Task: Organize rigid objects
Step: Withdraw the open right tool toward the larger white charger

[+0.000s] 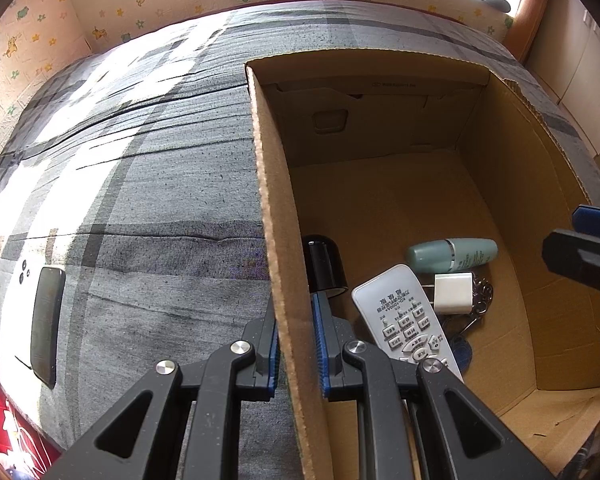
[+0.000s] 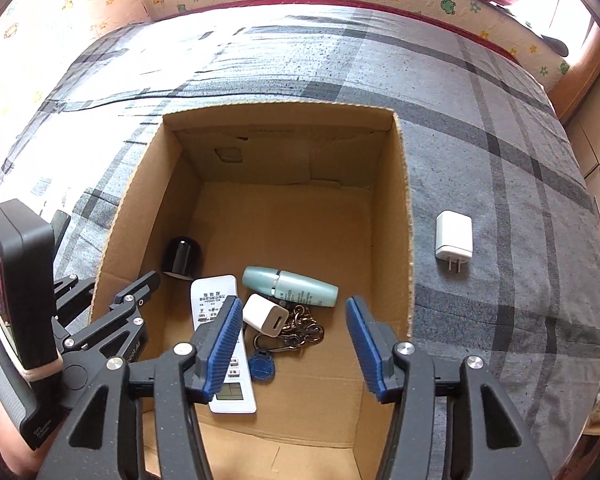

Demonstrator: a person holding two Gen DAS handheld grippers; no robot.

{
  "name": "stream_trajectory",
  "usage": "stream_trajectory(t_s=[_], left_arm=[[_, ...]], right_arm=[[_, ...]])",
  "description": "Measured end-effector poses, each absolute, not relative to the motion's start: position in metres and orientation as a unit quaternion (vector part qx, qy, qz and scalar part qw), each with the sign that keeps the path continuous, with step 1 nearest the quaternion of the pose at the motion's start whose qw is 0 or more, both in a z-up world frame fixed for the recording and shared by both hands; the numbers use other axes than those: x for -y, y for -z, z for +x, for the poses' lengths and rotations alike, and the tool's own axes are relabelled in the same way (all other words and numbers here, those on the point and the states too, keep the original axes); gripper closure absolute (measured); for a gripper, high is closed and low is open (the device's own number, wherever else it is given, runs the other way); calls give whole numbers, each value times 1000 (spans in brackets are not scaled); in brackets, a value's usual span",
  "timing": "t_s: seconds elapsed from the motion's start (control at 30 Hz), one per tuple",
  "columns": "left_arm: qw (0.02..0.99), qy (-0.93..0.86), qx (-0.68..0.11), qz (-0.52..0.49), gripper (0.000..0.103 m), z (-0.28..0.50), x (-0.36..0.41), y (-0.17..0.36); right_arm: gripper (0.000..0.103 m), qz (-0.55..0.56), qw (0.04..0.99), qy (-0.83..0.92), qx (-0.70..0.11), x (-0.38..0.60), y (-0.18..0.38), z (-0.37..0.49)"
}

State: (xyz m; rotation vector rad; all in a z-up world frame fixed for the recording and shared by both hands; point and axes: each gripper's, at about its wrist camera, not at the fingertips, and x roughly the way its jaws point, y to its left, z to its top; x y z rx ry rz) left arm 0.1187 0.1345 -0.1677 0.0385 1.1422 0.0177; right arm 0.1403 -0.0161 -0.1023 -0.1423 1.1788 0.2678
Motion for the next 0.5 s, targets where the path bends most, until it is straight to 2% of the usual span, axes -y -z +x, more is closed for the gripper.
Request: stream_trajectory(t_s=[0.03,0.43,0.47,0.5], left_arm=[[841,-8,-541,19,87,119,-134,168],[841,-7,-540,18,87,119,-135,167],[841,-7,-540,17,87,119,-135,167],[841,-7,-540,17,87,119,-135,167]], right_arm=[[38,-63,823,-124,-551,20,101,141],[35,-47,839,-86,-534,72,83,147],[33,-45,840,-83,-534,76,83,148],[24,-42,841,-81,-533,80,83,148]])
